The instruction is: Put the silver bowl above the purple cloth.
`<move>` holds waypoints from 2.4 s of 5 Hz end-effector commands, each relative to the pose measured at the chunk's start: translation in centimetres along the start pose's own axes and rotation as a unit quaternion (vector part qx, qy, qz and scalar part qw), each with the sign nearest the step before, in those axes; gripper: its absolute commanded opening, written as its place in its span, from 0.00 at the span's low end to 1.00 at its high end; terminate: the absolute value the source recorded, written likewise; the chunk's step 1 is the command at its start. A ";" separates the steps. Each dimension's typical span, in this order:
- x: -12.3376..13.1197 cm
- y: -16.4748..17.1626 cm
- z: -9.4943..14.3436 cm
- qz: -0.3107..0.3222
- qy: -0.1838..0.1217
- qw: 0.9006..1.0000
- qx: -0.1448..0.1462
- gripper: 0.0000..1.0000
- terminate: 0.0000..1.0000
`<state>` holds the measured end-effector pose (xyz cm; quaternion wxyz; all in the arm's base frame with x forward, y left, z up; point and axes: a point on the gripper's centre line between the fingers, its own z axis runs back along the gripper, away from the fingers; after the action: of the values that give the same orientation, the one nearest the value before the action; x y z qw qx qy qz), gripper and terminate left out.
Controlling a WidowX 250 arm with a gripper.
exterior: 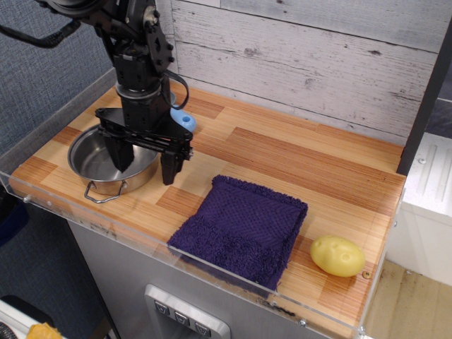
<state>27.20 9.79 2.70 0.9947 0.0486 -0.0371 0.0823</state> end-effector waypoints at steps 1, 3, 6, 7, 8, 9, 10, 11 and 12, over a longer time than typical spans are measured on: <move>0.1 0.1 0.2 0.007 -0.017 1.000 0.002 0.00 0.00; -0.1 -0.2 0.2 -0.006 -0.016 1.000 -0.003 0.00 0.00; 0.6 -0.9 4.7 -0.026 -0.053 0.998 -0.010 0.00 0.00; 1.1 -1.6 7.1 -0.039 -0.075 0.996 -0.012 0.00 0.00; 1.8 -3.1 9.2 -0.053 -0.093 0.994 -0.013 0.00 0.00; 3.4 -5.6 10.8 -0.084 -0.110 0.990 -0.013 0.00 0.00; 5.3 -8.5 11.6 -0.115 -0.130 0.985 -0.023 0.00 0.00; 7.2 -12.5 11.9 -0.149 -0.145 0.977 -0.041 0.00 0.00; 7.5 -15.3 11.3 -0.178 -0.143 0.972 -0.048 0.00 0.00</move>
<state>37.06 -4.84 11.27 0.9833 0.0170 -0.1447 -0.1090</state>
